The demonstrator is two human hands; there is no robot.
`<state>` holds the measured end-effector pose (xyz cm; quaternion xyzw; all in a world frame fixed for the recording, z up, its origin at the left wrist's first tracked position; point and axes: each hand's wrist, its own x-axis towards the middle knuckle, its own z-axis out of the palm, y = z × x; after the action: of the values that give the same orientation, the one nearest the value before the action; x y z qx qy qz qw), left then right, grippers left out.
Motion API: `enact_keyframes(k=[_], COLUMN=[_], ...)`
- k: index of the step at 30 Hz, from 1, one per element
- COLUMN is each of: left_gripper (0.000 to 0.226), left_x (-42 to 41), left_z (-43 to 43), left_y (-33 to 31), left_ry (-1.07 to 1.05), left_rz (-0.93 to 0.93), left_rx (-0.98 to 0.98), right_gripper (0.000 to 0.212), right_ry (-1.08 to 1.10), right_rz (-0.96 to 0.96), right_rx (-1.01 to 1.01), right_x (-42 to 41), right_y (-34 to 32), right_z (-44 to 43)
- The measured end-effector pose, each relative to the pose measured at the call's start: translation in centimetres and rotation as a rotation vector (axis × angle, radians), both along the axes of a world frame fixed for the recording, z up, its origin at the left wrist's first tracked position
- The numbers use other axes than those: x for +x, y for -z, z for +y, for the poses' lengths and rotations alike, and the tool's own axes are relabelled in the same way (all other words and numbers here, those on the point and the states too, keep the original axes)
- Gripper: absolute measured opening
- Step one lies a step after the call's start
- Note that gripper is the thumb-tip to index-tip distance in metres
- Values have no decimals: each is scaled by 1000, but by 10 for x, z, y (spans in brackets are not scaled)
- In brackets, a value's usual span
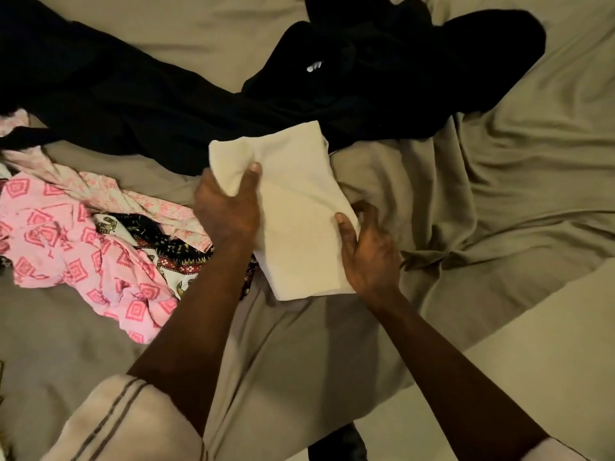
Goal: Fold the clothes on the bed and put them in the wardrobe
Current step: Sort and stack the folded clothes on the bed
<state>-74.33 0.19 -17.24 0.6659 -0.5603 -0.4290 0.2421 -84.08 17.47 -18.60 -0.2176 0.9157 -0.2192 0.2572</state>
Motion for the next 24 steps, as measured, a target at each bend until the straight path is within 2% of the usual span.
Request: enact_keyframes(k=[2,4,7,9,11,13,14,16,19,21,24], left_gripper=[34,33,38,44,52,55,54,53,60,67,84], left_x=[9,14,22,33,42,42,40,35,33,31,21], left_z=[-8,-12,-3,10,23,29,31,31,35,44,84], left_y=[8,10,-2,-11,-20,-33,-43,-65,-107,-138,-154], left_ry=[-50,-55,25,105,115,111,133,216,369,540,776], left_rz=[32,141,325,374,419,461,478,501,490,295,-207], left_rx=[59,184,379,529,621,634,616,537,346,145,-239], right_gripper=[56,52,41,32,25,31,37,42,54,68,82], right_ry=[-36,-73,-70,-17,40,109,107,151,276,339,488], right_rz=[-1,45,290,379,117,-212,-288,-457,-884,-1177,-1453], right_rx=[-10,15,43,-40,-155,-184,-187,-272,-492,-647,-787], right_x=[-5,-1,8,11,15,20,22,23,22,23,25], right_y=[-1,-2,-4,-9,-19,-26,-32,-47,-81,-98,-104], right_z=[2,4,11,15,11,2,-1,-10,-14,-4,20])
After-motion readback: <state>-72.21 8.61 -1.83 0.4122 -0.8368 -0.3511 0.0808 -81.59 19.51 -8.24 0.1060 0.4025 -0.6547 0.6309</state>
